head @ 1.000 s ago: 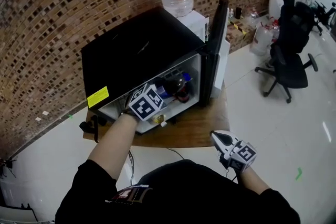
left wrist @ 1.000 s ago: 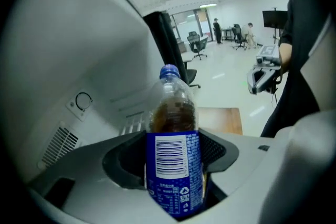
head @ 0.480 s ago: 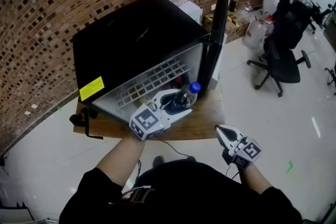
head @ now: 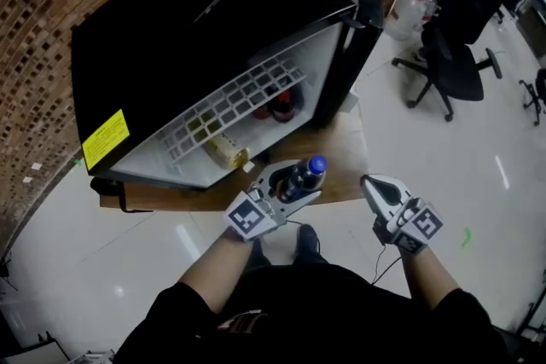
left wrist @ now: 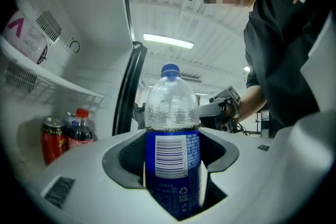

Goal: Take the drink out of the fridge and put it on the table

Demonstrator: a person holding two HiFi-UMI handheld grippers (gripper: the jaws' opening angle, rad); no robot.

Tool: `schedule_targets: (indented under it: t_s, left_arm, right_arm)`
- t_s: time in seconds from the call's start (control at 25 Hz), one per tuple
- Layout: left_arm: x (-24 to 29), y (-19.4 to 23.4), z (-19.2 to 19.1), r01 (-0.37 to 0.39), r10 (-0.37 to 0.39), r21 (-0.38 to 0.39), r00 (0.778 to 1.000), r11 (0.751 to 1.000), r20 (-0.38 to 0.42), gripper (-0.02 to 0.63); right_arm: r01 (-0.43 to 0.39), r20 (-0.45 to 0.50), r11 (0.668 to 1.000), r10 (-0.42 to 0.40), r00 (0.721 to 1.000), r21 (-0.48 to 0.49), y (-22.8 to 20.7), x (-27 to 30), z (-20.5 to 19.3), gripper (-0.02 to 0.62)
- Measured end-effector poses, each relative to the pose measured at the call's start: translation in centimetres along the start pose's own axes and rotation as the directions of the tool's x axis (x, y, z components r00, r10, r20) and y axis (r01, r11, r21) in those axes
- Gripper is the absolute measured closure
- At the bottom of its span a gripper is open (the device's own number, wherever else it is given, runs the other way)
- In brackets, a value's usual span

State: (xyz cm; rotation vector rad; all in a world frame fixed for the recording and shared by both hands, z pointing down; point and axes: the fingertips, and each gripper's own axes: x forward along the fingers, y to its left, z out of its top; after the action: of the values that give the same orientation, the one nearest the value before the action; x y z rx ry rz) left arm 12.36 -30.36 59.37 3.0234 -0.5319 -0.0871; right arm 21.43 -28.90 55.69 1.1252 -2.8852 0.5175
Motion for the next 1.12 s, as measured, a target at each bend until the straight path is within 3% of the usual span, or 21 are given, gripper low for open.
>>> schedule_targets:
  t_s: [0.2,0.36,0.52,0.64,0.8,1.04,1.12]
  left_arm:
    - [0.1,0.3,-3.8,0.006,-0.006,0.015,1.000,1.000,0.030,0.325]
    - [0.1,0.9,-6.8,0.021,-0.021,0.028,1.000,0.999,0.008,0.325]
    - [0.6,1.5,-7.1,0.015,-0.016,0.011,0.993,1.000,0.114,0.325]
    - [0.5,2.0,-7.9,0.015,-0.012,-0.022,0.989,1.000,0.144,0.322]
    - [-0.5,2.5,-8.6,0.008,-0.006,-0.016,0.992,1.000,0.125,0.321]
    - [-1.5,1.6,-10.5,0.040,-0.039,0.047,0.999,0.998,-0.027,0.319]
    - [-1.5,1.8,-10.7,0.043,-0.040,0.055,0.998,0.998,-0.045,0.316]
  right_arm:
    - [0.003,-0.010,1.000,-0.003,1.000,0.005,-1.1,1.9,-2.4,0.600]
    - [0.000,-0.024,1.000,0.000,1.000,0.011,-1.2,2.8,-4.0,0.600]
    - [-0.003,-0.021,1.000,0.003,1.000,0.017,-1.2,3.2,-5.1,0.600]
    - [0.000,-0.031,1.000,0.000,1.000,0.014,-1.6,3.5,-5.9,0.598]
    - [0.006,-0.025,1.000,-0.006,1.000,0.023,-2.4,4.1,-6.6,0.598]
    - [0.007,-0.025,0.999,-0.006,1.000,0.032,-2.4,4.2,-6.8,0.598]
    - [0.005,-0.028,1.000,-0.005,1.000,0.028,-2.4,4.3,-6.7,0.598]
